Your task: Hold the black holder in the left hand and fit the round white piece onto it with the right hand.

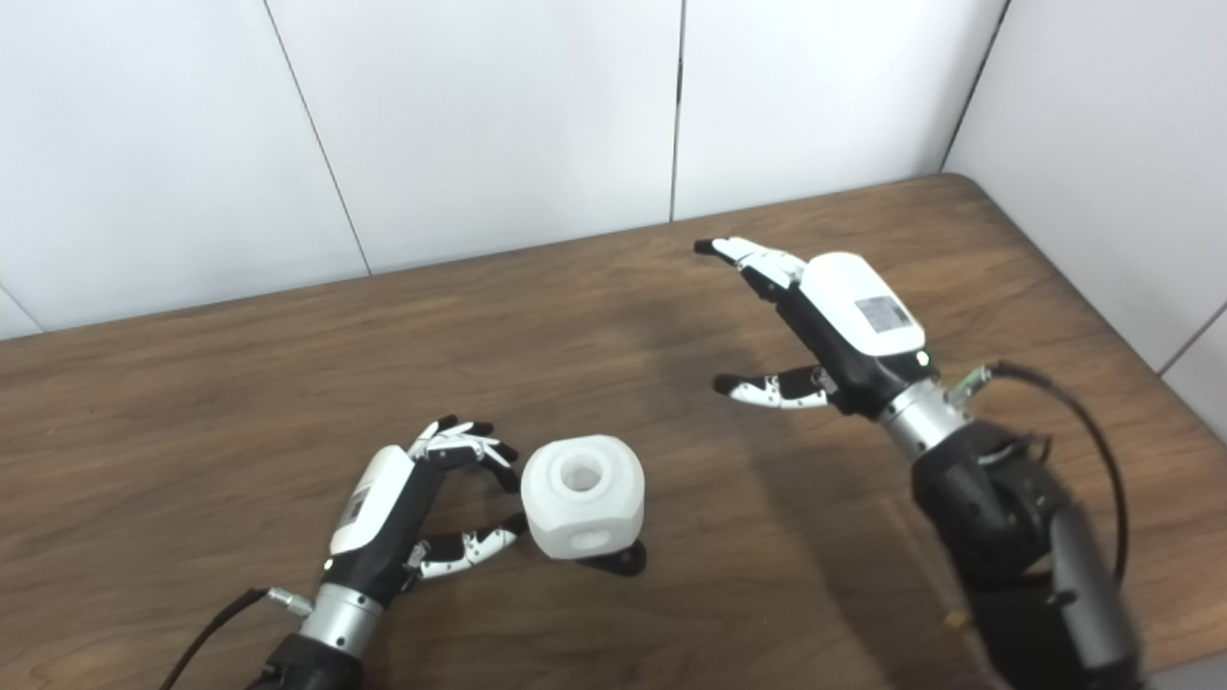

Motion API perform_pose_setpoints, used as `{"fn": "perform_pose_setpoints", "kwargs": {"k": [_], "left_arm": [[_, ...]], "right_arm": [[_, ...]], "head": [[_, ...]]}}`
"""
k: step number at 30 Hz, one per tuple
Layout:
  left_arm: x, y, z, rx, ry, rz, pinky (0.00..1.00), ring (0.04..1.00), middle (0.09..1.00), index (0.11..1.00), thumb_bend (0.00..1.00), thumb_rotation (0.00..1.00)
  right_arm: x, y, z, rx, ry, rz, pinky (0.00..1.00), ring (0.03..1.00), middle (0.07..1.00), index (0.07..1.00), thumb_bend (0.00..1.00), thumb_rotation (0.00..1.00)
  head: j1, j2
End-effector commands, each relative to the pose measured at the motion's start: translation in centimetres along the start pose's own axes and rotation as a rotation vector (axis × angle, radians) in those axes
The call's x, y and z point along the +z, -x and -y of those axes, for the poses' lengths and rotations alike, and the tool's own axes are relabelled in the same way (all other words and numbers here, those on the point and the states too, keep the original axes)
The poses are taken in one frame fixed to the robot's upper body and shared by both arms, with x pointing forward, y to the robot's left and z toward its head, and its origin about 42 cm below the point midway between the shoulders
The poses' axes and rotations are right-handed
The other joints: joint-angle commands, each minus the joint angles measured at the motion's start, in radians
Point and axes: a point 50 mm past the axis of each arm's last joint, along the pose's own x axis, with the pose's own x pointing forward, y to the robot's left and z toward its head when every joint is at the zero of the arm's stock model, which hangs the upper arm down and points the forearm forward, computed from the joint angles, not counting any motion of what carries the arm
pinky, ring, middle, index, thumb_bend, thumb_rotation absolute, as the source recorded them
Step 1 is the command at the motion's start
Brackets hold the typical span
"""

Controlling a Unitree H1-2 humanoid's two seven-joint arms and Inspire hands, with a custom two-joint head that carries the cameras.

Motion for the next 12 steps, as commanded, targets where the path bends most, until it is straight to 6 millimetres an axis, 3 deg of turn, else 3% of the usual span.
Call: {"fn": "perform_pose_setpoints", "kwargs": {"k": [1, 3, 6, 12], "left_arm": [[-1.5, 0.9, -0.9, 0.014, -0.027, -0.018, 0.98, 0.863, 0.705, 0.484, 0.52, 0.06], [-2.0, 0.9, -1.4, 0.027, -0.026, -0.022, 0.98, 0.861, 0.705, 0.484, 0.52, 0.06], [-2.7, 1.0, -2.5, 0.037, -0.029, -0.042, 0.98, 0.869, 0.711, 0.484, 0.52, 0.06], [-4.2, 1.3, -5.3, 0.079, -0.074, -0.061, 0.92, 0.841, 0.72, 0.492, 0.52, 0.07]], "right_arm": [[0.4, -0.6, 0.7, -0.093, -0.073, -0.003, 0.71, 0.814, 0.849, 0.85, 0.32, 0.88], [0.5, -0.7, 0.0, -0.11, -0.143, -0.027, 0.72, 0.816, 0.842, 0.847, 0.32, 0.96], [0.4, -0.9, -0.6, -0.121, -0.224, -0.035, 0.73, 0.822, 0.85, 0.858, 0.29, 0.99], [0.5, -1.4, -1.9, -0.187, -0.432, -0.058, 0.73, 0.84, 0.865, 0.862, 0.25, 0.86]], "head": [[0.004, -0.002], [0.003, -0.005], [0.002, -0.008], [0.007, -0.023]]}}
